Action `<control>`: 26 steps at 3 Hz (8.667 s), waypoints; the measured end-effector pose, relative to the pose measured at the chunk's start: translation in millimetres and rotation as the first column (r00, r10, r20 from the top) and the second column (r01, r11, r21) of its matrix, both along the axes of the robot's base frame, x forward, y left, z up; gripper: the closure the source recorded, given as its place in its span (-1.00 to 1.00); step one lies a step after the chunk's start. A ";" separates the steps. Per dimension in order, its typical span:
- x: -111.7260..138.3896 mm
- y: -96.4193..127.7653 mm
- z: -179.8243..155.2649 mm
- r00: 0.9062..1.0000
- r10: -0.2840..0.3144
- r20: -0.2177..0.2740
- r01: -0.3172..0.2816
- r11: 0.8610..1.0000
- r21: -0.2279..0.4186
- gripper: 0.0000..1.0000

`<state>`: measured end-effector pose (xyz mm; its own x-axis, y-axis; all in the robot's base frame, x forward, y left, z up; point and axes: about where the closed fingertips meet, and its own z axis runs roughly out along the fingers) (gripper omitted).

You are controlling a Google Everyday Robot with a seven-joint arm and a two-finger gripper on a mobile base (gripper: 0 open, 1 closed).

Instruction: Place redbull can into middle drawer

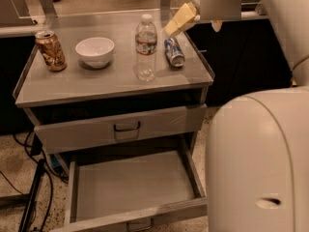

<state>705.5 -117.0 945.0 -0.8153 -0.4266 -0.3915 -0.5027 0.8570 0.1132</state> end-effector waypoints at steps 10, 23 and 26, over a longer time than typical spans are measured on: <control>91.1 6.6 -80.6 0.993 -0.116 0.008 0.116 0.990 -0.086 -1.00; 104.8 2.1 -122.7 0.992 -0.126 -0.023 0.122 0.982 -0.142 1.00; 102.7 -3.1 -121.3 0.992 -0.126 -0.022 0.122 0.982 -0.142 1.00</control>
Offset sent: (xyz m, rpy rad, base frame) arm 0.0465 -0.0031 -0.0112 -0.0956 0.0636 -0.0479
